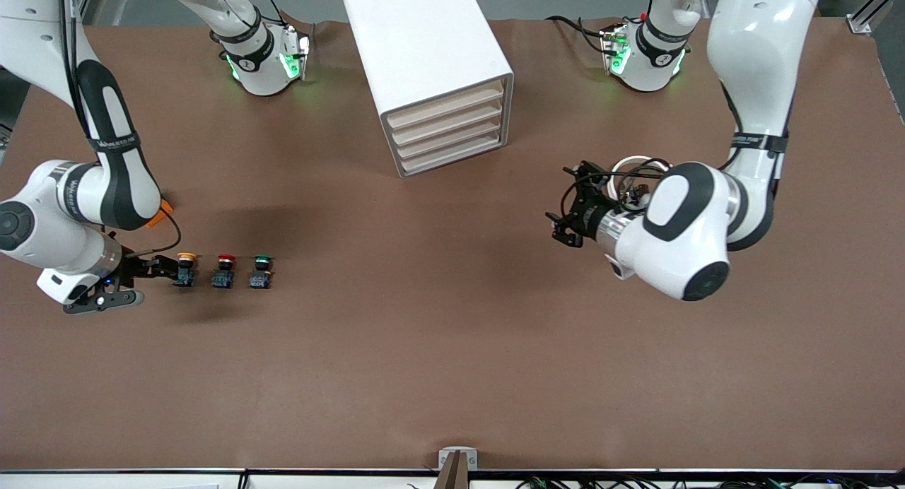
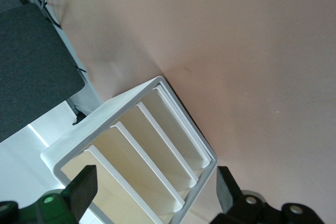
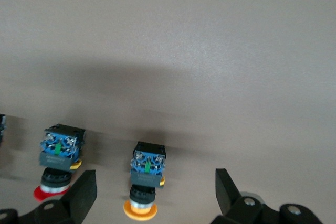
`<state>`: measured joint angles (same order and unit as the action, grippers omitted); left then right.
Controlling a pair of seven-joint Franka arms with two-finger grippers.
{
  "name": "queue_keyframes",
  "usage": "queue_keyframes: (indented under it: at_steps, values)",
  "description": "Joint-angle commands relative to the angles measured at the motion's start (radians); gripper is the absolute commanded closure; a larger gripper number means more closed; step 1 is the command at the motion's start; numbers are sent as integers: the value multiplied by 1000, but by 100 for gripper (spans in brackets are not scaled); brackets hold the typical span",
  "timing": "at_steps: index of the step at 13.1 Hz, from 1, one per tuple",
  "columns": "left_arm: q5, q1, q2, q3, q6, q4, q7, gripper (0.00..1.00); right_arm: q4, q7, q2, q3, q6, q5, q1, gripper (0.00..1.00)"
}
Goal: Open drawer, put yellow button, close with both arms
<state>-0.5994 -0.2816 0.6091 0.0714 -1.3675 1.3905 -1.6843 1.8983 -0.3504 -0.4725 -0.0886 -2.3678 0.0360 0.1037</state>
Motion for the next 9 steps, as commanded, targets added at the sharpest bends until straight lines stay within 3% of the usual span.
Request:
queue_keyframes:
  at_steps: [1,6,9]
  values:
    - [-34,-30,32,-4,28,-13,-25,0,2,-13,-35,12,-57,5,17,0]
    - [-94,-70,93,14,56,-16,-44,0,12,-12,-80,13,-59,4,30,0]
    - [-134,-103,104,13,47,-36,-184,0,38,-12,-89,13,-65,-1,30,0]
